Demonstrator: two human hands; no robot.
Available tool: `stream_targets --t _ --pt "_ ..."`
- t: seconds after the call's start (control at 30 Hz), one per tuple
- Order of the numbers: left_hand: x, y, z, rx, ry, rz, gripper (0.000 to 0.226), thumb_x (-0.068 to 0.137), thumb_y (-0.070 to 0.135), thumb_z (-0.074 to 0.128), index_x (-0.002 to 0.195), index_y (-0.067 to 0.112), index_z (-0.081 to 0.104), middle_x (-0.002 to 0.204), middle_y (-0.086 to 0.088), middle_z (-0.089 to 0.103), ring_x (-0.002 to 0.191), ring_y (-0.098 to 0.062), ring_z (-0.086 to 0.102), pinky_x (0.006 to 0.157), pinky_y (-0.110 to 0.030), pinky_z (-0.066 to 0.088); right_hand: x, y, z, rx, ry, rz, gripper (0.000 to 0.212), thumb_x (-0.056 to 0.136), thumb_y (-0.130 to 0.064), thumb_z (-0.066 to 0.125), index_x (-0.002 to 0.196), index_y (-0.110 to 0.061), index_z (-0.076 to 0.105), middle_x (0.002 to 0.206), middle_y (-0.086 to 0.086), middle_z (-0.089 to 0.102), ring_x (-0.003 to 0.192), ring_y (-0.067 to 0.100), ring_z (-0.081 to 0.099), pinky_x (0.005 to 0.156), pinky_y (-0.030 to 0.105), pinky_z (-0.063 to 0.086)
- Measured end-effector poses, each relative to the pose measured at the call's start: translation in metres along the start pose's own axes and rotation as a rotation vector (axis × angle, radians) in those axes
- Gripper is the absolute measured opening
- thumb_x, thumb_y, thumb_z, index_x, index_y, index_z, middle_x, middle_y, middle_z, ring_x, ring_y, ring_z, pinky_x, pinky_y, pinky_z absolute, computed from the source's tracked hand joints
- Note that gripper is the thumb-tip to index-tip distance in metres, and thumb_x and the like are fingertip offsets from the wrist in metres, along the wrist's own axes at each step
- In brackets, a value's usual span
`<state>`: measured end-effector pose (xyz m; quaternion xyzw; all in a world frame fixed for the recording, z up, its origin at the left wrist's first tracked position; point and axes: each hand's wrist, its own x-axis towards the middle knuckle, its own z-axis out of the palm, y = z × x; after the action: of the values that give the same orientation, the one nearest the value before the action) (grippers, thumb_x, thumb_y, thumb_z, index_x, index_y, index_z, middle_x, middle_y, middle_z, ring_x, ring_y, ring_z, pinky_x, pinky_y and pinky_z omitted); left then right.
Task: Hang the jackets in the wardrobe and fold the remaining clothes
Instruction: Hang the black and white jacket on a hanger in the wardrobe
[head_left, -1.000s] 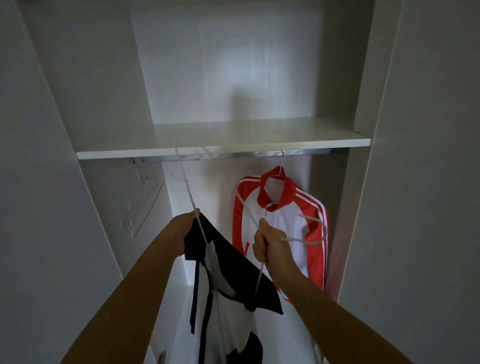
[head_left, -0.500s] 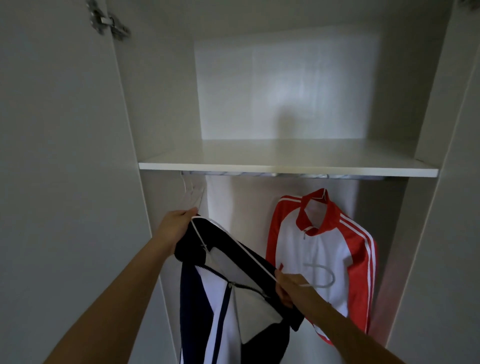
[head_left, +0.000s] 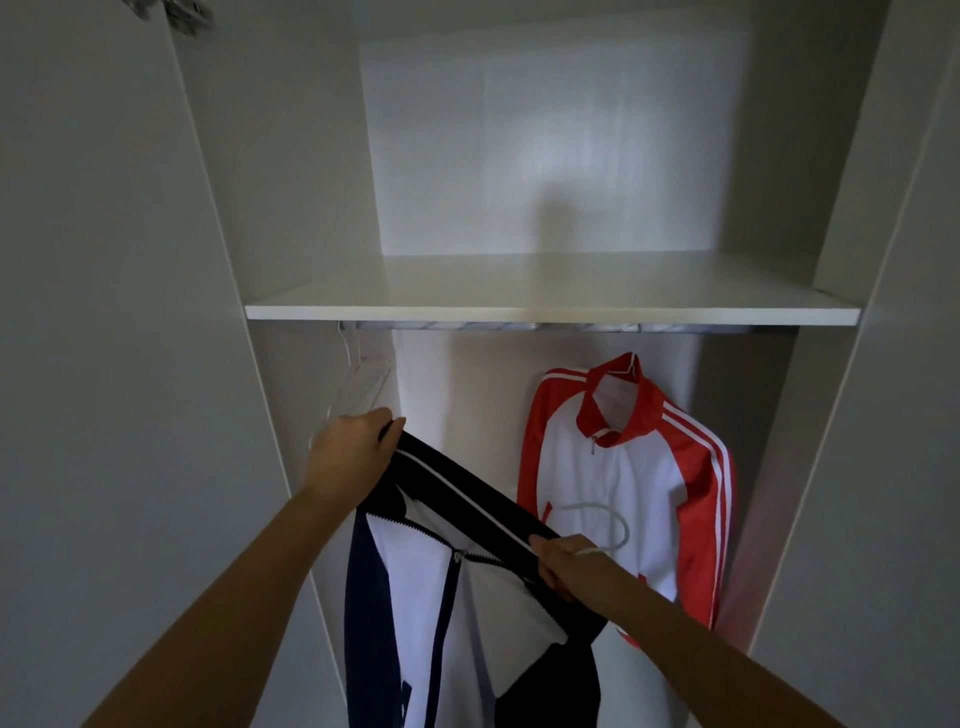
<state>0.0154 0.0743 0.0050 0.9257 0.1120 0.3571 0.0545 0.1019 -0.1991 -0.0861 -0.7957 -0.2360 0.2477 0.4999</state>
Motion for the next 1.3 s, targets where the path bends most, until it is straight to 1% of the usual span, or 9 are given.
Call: stream_targets --t 0.2,0.27,0.43,0.63,0.73,0.9,1.13,1.2,1.3 --pt "-0.002 0.055 0.009 -0.031 0.071 0.206 0.041 0.092 0.037 0.044 0.058 0.018 0.033 0.039 0.003 0.031 0.031 -0.013 0.029 0.034 -0.022 0.028 -0.013 0.025 0.02 -0.197 -0.037 0.1 0.042 0.098 -0.036 0.047 0.059 -0.021 0.044 0.058 -0.007 0.045 0.058 0.008 0.042 0.056 0.021 0.035" --pt "-0.003 0.059 0.019 -0.044 0.05 0.164 0.042 0.092 0.042 0.04 0.06 0.018 0.03 0.041 0.007 0.025 0.033 -0.013 0.027 0.038 -0.022 0.027 -0.013 0.034 0.022 -0.278 -0.027 0.14 0.038 0.096 -0.044 0.047 0.063 -0.024 0.048 0.063 -0.007 0.049 0.06 0.007 0.045 0.058 0.02 0.037" --pt "-0.01 0.042 0.038 -0.096 -0.016 0.064 0.041 0.095 0.038 0.042 0.062 0.014 0.036 0.044 0.006 0.029 0.039 -0.018 0.036 0.044 -0.025 0.032 -0.005 0.005 -0.006 -0.108 0.003 0.071 0.049 0.095 -0.036 0.054 0.052 -0.015 0.045 0.042 -0.01 0.044 0.04 0.003 0.04 0.048 0.015 0.034" --pt "-0.015 0.05 0.05 -0.178 -0.091 0.05 0.048 0.089 0.055 0.026 0.064 0.015 0.035 0.045 0.01 0.028 0.039 -0.009 0.031 0.044 -0.022 0.023 0.025 -0.061 -0.021 -0.149 -0.152 0.036 0.024 0.092 -0.011 0.054 0.071 -0.015 0.064 0.051 -0.005 0.047 0.045 0.003 0.042 0.045 0.015 0.034" --pt "-0.007 0.045 0.057 -0.258 -0.075 0.046 0.044 0.092 0.05 0.033 0.065 0.016 0.035 0.044 0.013 0.025 0.038 -0.003 0.025 0.042 -0.018 0.02 0.048 -0.079 -0.03 -0.105 -0.044 -0.046 0.024 0.096 -0.009 0.049 0.078 -0.015 0.064 0.057 -0.003 0.052 0.049 0.004 0.048 0.047 0.013 0.039" --pt "0.028 0.017 0.101 -0.203 -0.194 -0.04 0.041 0.098 0.042 0.042 0.066 0.019 0.034 0.048 0.011 0.033 0.042 -0.007 0.033 0.043 -0.02 0.021 0.109 -0.065 -0.035 -0.237 0.115 -0.116 0.021 0.099 -0.012 0.046 0.083 -0.01 0.06 0.066 0.002 0.066 0.048 0.009 0.06 0.052 0.019 0.048" --pt "0.087 -0.03 0.195 -0.281 -0.35 -0.021 0.038 0.098 0.037 0.042 0.064 0.027 0.03 0.055 0.005 0.044 0.048 -0.011 0.043 0.046 -0.021 0.03 0.214 -0.04 -0.037 -0.251 0.205 -0.105 0.029 0.096 -0.012 0.052 0.089 0.016 0.06 0.07 0.009 0.069 0.039 0.001 0.048 0.045 0.012 0.039" --pt "0.099 -0.042 0.216 -0.339 -0.326 -0.003 0.032 0.097 0.035 0.045 0.069 0.025 0.035 0.055 0.003 0.046 0.047 -0.012 0.046 0.045 -0.021 0.032 0.236 -0.041 -0.041 -0.275 0.263 -0.157 0.034 0.097 -0.014 0.051 0.085 0.017 0.06 0.073 0.012 0.07 0.04 0.0 0.048 0.047 0.01 0.037" --pt "0.119 -0.052 0.245 -0.502 -0.303 -0.091 0.022 0.095 0.034 0.05 0.083 0.016 0.049 0.064 0.001 0.056 0.057 -0.013 0.057 0.051 -0.023 0.043 0.266 -0.05 -0.055 -0.307 0.342 -0.214 0.038 0.098 -0.017 0.05 0.078 0.012 0.063 0.061 0.002 0.064 0.042 -0.002 0.049 0.05 0.01 0.036"
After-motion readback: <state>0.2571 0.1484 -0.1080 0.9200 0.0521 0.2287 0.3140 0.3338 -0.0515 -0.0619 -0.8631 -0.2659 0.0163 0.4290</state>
